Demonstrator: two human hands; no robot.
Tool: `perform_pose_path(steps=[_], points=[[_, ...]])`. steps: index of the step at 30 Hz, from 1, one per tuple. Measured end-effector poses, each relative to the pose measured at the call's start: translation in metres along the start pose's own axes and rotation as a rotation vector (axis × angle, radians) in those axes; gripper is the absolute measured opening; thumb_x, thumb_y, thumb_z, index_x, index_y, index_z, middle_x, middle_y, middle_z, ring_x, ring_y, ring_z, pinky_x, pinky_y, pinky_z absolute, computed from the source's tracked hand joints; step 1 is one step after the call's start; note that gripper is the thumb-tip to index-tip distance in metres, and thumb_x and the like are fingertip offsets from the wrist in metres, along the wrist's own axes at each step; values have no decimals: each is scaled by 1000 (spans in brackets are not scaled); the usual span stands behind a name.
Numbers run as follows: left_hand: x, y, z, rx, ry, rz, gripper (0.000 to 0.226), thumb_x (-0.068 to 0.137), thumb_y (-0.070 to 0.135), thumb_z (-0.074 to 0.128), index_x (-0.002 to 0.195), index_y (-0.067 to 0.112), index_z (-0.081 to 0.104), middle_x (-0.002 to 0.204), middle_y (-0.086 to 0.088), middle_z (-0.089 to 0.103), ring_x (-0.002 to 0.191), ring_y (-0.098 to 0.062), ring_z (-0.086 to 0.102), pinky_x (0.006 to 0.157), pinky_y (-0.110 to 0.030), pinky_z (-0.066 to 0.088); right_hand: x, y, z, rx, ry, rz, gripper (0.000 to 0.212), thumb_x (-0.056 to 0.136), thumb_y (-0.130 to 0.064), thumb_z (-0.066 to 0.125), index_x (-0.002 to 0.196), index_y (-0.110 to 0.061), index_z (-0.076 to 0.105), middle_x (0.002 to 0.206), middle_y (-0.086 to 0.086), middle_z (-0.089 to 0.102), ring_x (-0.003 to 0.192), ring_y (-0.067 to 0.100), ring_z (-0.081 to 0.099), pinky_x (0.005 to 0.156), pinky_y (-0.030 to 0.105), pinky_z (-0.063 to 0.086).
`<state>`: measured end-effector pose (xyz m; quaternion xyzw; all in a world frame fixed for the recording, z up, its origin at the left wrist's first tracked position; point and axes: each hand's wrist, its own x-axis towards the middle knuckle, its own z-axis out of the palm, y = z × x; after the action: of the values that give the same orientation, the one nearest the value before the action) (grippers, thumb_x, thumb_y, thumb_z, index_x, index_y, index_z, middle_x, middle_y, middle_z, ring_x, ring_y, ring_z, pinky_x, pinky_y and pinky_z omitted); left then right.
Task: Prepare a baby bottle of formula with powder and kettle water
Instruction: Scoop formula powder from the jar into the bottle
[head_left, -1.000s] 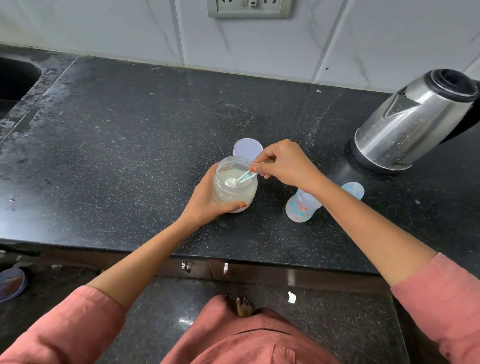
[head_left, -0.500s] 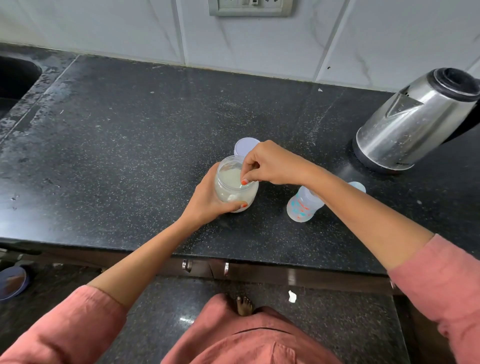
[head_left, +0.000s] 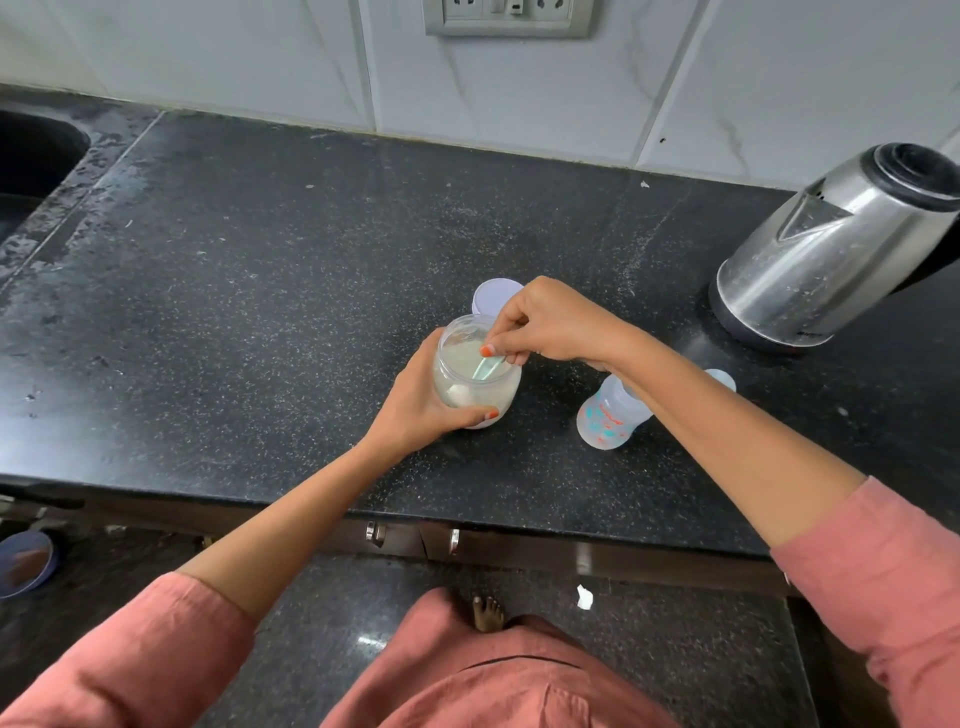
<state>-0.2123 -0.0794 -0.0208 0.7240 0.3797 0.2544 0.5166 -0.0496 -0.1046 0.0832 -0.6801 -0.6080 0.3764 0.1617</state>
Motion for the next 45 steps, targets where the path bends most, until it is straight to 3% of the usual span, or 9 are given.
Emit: perform_pose_path(steps=[3, 8, 14, 19, 24, 30, 37, 41, 45], points=[[0, -1, 0, -3, -2, 7, 77, 50, 38, 79, 111, 55, 35, 114, 30, 48, 104, 22, 44, 82, 3, 33, 0, 9, -4, 33, 47, 53, 11, 79, -14, 69, 84, -4, 71, 62, 1, 63, 47, 0, 55, 69, 27, 47], [1, -1, 0, -21, -19, 32, 80, 50, 41, 77, 115, 51, 33, 120, 28, 45, 108, 21, 42, 83, 3, 31, 0, 22, -9, 160, 171, 109, 16, 81, -11, 68, 93, -1, 70, 66, 2, 64, 51, 2, 58, 75, 31, 50], [3, 1, -2, -26, -51, 99, 88, 49, 42, 81, 126, 34, 39, 126, 17, 49, 115, 9, 46, 94, -6, 34, -3, 31, -16, 305, 188, 129, 14, 80, -3, 66, 93, 1, 69, 45, -13, 63, 45, -4, 58, 50, 6, 45], [-3, -6, -6, 4, 29, -3, 116, 45, 48, 84, 141, 15, 27, 144, 1, 39, 131, -9, 38, 106, -23, 30, -4, 36, -16, 321, 206, 113, 15, 81, -4, 66, 94, 1, 68, 65, -1, 65, 47, -4, 58, 52, 7, 46], [-26, 9, -6, 86, 210, 51, 87, 59, 40, 78, 133, 19, 38, 137, 7, 44, 129, -5, 38, 107, -14, 23, -4, 43, -18, 397, 208, 99, 13, 81, -2, 66, 92, 4, 68, 65, 0, 65, 46, -2, 58, 53, 9, 47], [-46, 32, 9, 204, 414, 266, 41, 77, 29, 72, 112, 23, 52, 114, 21, 49, 112, 2, 46, 98, -17, 36, -6, 48, -22, 413, 221, 87, 9, 81, -6, 66, 89, -3, 69, 72, 3, 67, 57, 5, 59, 66, 16, 54], [-44, 51, 62, 57, 135, 275, 25, 76, 30, 67, 98, 34, 55, 104, 14, 60, 95, 1, 56, 85, -11, 43, -5, 56, -26, 507, 164, 99, 7, 81, -4, 66, 88, -2, 68, 71, 3, 66, 56, 4, 59, 63, 13, 54], [-25, 43, 90, 56, -40, 143, 43, 76, 18, 75, 111, 27, 51, 115, 5, 58, 108, 1, 52, 95, -19, 44, -4, 61, -33, 615, 118, 141, 12, 81, -2, 65, 92, 2, 66, 74, 4, 66, 57, 4, 61, 63, 13, 54], [-6, 35, 109, 91, -142, 47, 70, 72, 22, 78, 130, 17, 41, 131, 2, 49, 120, -5, 44, 103, -21, 36, -1, 62, -37, 678, 72, 169, 13, 81, -1, 65, 93, 3, 65, 75, 4, 65, 58, 3, 64, 61, 13, 54]])
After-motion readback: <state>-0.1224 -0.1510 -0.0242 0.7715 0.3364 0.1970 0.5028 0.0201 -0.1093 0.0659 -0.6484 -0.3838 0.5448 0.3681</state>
